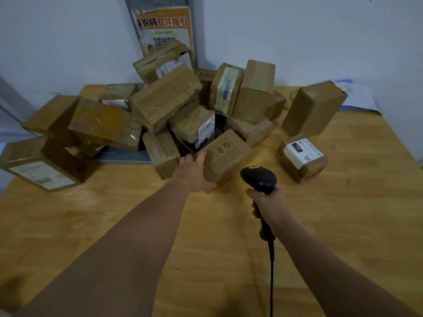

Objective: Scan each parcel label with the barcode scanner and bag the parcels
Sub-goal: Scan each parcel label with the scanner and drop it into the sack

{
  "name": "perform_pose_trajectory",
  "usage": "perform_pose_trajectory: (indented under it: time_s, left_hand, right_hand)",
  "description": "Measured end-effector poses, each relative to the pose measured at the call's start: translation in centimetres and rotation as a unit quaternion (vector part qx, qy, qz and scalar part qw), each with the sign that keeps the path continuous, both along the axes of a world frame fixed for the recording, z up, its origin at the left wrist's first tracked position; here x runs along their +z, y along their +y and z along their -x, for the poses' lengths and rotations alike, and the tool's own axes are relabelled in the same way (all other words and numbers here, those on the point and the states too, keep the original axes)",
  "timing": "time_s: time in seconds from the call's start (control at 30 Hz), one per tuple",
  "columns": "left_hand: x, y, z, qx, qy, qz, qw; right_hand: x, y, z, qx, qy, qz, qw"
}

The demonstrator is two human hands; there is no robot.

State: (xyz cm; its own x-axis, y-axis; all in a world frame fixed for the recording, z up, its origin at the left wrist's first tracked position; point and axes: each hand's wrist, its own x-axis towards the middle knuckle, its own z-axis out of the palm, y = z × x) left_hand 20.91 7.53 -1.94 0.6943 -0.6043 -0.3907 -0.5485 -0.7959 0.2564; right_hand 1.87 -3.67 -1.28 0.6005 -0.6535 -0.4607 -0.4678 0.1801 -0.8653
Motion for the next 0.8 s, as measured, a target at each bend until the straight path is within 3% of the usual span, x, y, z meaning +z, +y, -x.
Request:
perform_pose_trajectory:
  time_s: [0.07, 0.2, 0.3, 0.4, 0.47, 0.53, 0.6, 0.67, 0.73, 0.8]
  left_hand:
    - [-0.4, 0.5, 1.3, 0.001, -0.023, 0.034, 0.999]
    - [-1.6, 3.4, 4.6, -0.028, -0.151, 0.086, 0.984]
    - [-2.9, 6.9, 6.0, -0.038, -0.274, 0.073, 0.958]
    - [-5.0, 10.4, 6.6, -0.106, -0.329, 0.105, 0.932]
    - [-5.4, 11.4, 7.4, -0.134, -0.309, 0.133, 0.932]
    - [-4.5, 11.2, 8.1, -0.095, -0.261, 0.179, 0.944]
    - [-2.8, 10.2, 8.4, 0.002, -0.17, 0.231, 0.958]
    - [-1.5, 9.0, 7.8, 0.137, -0.116, 0.283, 0.942]
    - [-0.7, 8.0, 6.4, 0.247, -0.048, 0.273, 0.929]
    - [-0.1, 7.1, 5.4, 0.317, 0.08, 0.237, 0.915]
  right_hand:
    - [-0.1, 0.0, 0.0, -0.008, -0.002, 0.0, 1.0]
    - [0.3, -0.1, 0.7, -0.031, -0.022, 0.016, 0.999]
    - [0.9, -0.2, 1.4, -0.014, -0.054, 0.024, 0.998]
    - [1.4, 0.1, 1.7, -0.002, -0.093, 0.022, 0.995]
    - [1.2, 0.3, 1.8, 0.0, -0.101, 0.038, 0.994]
    - [1.3, 0.6, 1.8, 0.003, -0.089, 0.039, 0.995]
    - [1.6, 0.8, 1.8, 0.008, -0.075, 0.03, 0.997]
    - [1.7, 0.9, 1.5, 0.015, -0.061, 0.016, 0.998]
    - [1.7, 1.0, 1.1, 0.017, -0.049, -0.011, 0.999]
    - [1.7, 1.3, 0.6, 0.02, -0.037, -0.046, 0.998]
